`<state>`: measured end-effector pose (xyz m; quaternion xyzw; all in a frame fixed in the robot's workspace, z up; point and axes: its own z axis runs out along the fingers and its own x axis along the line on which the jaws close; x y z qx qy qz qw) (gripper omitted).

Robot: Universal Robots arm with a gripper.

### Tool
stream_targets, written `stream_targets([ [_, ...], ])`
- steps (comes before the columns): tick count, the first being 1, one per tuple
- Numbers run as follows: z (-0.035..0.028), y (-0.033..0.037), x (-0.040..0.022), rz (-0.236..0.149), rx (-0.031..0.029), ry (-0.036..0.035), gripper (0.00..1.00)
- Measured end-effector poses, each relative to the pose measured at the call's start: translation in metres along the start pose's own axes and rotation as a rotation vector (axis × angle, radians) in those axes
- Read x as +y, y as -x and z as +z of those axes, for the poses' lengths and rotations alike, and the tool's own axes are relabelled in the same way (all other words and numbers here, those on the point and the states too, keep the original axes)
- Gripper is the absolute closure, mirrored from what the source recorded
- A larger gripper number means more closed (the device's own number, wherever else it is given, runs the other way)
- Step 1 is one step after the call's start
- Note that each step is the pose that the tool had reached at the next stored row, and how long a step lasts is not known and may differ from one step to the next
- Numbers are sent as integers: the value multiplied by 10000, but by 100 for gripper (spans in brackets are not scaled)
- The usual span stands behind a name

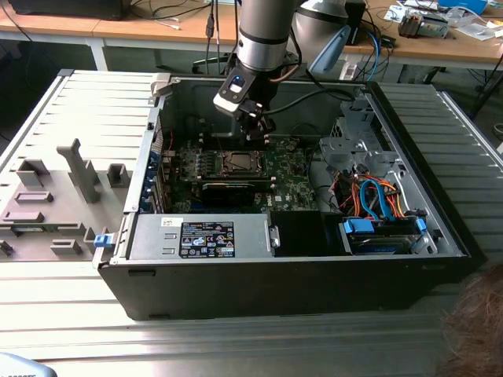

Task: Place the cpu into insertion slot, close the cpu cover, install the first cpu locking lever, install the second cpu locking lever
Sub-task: 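Install the first cpu locking lever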

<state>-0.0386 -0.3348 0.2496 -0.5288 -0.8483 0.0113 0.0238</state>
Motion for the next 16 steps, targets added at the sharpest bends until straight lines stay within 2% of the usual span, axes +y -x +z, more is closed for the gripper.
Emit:
stream_targets([
  [16,0,0,0,-300,-13,-9,89],
])
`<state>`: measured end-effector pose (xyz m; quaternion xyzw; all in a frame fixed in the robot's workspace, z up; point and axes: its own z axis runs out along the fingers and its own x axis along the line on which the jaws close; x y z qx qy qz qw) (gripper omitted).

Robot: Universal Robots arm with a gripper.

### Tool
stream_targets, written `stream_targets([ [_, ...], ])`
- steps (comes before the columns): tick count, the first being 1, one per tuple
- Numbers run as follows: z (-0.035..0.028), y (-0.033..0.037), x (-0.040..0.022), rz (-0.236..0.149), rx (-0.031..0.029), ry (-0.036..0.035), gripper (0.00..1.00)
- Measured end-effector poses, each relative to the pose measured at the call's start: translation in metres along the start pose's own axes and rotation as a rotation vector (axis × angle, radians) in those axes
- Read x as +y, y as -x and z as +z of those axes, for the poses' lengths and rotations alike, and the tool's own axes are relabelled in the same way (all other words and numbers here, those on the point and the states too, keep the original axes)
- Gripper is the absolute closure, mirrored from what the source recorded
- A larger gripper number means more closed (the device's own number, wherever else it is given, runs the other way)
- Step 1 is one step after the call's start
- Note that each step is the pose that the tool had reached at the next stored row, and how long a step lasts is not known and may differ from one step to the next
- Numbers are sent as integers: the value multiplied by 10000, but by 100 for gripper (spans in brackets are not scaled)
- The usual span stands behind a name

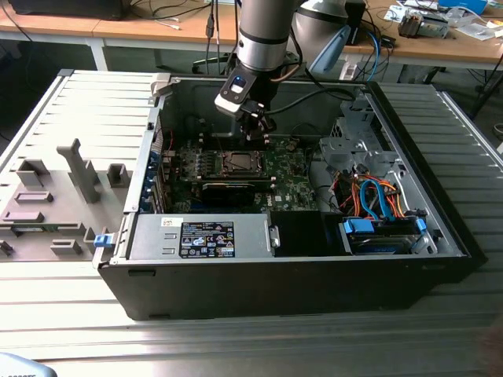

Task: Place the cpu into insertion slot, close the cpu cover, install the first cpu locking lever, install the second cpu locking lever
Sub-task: 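Install the first cpu locking lever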

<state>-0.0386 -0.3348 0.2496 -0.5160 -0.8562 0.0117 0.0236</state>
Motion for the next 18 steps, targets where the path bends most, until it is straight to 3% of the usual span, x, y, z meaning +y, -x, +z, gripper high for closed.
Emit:
stream_targets([
  [18,0,0,0,-238,-11,-7,89],
])
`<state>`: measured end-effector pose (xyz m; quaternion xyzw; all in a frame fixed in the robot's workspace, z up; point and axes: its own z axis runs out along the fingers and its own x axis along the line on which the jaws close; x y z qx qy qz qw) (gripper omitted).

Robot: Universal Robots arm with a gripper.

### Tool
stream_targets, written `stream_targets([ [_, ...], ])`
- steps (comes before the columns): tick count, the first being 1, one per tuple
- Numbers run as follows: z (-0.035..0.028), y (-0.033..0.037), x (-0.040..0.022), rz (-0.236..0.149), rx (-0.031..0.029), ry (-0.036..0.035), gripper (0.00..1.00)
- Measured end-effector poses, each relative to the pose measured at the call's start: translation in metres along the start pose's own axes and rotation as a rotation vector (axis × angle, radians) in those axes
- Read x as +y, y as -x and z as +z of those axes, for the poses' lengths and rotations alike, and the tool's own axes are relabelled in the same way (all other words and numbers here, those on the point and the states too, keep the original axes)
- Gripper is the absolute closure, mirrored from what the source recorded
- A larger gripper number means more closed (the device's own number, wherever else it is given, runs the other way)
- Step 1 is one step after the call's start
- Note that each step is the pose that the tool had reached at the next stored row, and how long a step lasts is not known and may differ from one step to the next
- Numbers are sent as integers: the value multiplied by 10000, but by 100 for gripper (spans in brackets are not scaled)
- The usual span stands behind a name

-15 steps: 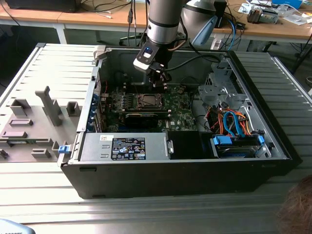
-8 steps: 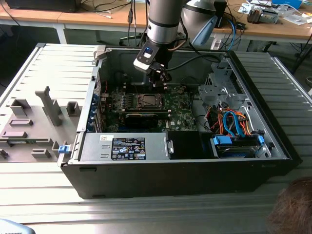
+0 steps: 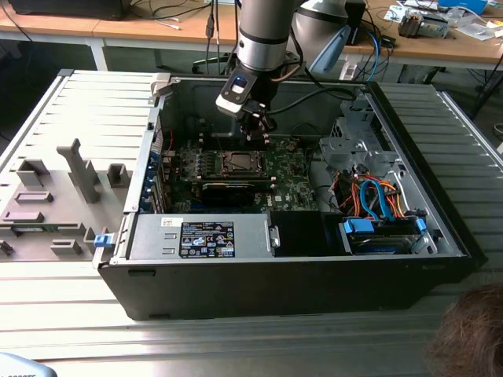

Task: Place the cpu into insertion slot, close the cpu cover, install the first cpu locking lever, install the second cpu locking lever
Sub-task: 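Install the first cpu locking lever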

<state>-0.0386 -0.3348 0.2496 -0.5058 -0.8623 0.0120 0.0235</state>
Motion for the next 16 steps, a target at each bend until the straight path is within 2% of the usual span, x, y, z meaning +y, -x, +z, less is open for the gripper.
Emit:
stream_targets([
  [16,0,0,0,-176,-8,-5,89],
])
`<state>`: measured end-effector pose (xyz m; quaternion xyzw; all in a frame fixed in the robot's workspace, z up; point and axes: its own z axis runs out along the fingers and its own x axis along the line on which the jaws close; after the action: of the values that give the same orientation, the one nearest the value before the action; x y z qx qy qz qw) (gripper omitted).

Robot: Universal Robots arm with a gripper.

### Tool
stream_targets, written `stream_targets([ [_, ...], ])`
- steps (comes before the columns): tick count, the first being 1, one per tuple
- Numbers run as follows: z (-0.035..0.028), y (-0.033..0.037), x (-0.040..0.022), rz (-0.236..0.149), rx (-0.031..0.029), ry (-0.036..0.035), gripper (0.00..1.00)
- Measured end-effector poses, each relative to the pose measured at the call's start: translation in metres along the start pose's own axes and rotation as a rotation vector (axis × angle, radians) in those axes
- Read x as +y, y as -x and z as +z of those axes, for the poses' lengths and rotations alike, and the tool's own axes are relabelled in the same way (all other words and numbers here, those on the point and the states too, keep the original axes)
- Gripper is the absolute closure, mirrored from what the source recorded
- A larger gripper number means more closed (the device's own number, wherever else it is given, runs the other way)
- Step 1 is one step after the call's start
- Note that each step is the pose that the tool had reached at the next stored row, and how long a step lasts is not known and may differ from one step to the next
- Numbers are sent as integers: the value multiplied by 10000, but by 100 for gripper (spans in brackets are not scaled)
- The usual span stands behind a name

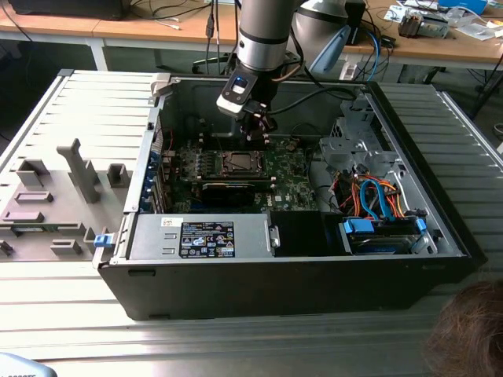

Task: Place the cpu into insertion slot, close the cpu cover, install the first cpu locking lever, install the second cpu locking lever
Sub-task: 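Install the first cpu locking lever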

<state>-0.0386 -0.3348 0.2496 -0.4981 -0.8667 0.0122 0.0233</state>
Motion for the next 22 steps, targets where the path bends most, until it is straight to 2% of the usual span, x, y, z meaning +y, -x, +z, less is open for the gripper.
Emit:
stream_targets([
  [22,0,0,0,-249,-11,-7,89],
])
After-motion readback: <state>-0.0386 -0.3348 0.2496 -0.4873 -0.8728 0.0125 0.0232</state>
